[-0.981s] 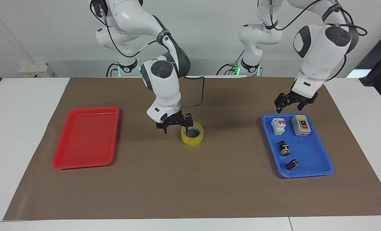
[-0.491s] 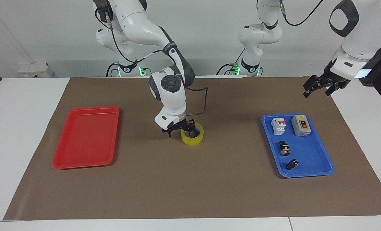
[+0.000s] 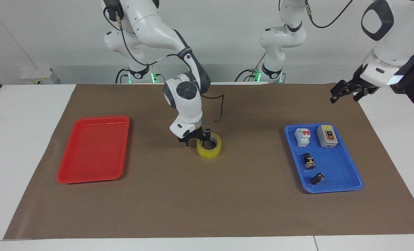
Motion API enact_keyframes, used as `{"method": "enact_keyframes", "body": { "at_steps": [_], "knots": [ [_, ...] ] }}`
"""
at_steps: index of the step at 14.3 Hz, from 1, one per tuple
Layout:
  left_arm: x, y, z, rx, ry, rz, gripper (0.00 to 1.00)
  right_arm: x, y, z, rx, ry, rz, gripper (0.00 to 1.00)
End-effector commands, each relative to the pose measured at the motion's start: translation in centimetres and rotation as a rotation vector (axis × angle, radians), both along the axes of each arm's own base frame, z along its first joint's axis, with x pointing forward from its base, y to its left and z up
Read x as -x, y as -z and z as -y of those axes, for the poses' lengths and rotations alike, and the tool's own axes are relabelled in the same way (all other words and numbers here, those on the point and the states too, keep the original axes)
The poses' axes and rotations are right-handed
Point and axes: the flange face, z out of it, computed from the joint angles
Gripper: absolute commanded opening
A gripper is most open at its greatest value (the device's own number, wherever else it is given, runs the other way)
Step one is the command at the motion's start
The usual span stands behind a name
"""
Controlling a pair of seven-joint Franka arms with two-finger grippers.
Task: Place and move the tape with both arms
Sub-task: 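Grasp the yellow tape with the right gripper while the left gripper retracts, then carry the tape with the right gripper and lower it into the red tray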
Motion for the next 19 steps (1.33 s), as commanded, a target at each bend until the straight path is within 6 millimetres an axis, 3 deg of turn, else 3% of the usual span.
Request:
{"method": "enact_keyframes", "body": {
  "at_steps": [1, 4, 6, 8, 9, 11, 13, 15, 17, 19],
  "knots": [
    [0.9, 0.4, 0.6, 0.024, 0.021, -0.015, 1.0, 1.2, -0.2, 0.1, -0.008, -0.005, 0.01, 0.51],
    [0.7, 0.3, 0.7, 0.026, 0.033, 0.002, 1.0, 1.2, -0.3, -0.1, -0.011, -0.005, 0.011, 0.0],
    [0.6, 0.1, 0.7, 0.025, 0.034, 0.016, 1.0, 1.1, -0.6, -0.2, -0.011, -0.005, 0.006, 0.0],
    [0.6, 0.1, 0.9, 0.023, 0.032, 0.016, 1.0, -0.5, -2.4, 0.4, 0.001, 0.002, 0.0, 0.0],
    [0.6, 0.1, 0.9, 0.023, 0.032, 0.016, 1.0, -1.9, -4.2, 1.7, 0.02, -0.002, -0.01, 0.0],
    [0.5, 0.1, 0.8, 0.023, 0.035, 0.017, 1.0, -4.7, -7.9, 7.4, 0.046, -0.025, -0.032, 0.0],
    [0.0, -0.3, 0.9, 0.019, 0.039, 0.051, 1.0, -6.4, -11.0, 17.4, 0.047, -0.067, -0.056, 0.0],
    [-0.4, -0.6, 1.1, 0.017, 0.037, 0.089, 1.0, -7.1, -11.8, 27.9, 0.038, -0.161, -0.102, 0.0],
    [-0.4, -0.6, 1.2, 0.017, 0.038, 0.087, 1.0, -6.8, -11.5, 36.5, 0.026, -0.203, -0.118, 0.0],
    [-0.3, -0.5, 1.0, 0.017, 0.034, 0.084, 1.0, -6.0, -10.4, 42.3, 0.023, -0.219, -0.103, 0.0]
  ]
}}
